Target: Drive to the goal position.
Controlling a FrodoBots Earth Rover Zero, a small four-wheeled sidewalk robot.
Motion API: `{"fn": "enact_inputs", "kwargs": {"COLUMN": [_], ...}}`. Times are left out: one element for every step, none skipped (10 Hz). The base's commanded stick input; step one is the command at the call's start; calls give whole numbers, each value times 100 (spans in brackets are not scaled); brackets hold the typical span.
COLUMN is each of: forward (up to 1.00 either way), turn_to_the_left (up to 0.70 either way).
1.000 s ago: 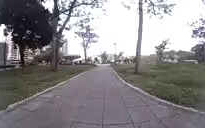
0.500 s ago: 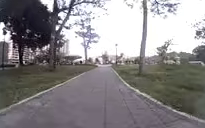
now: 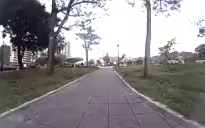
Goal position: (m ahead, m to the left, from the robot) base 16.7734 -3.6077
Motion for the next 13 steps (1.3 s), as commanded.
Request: {"fn": "enact_inputs", "kwargs": {"forward": [100, 100, 100, 100, 100, 100, 100, 100, 100, 100, 100, 100, 100], "turn_to_the_left": [0, 0, 0, 0, 0, 0, 0, 0, 0, 0, 0, 0, 0]}}
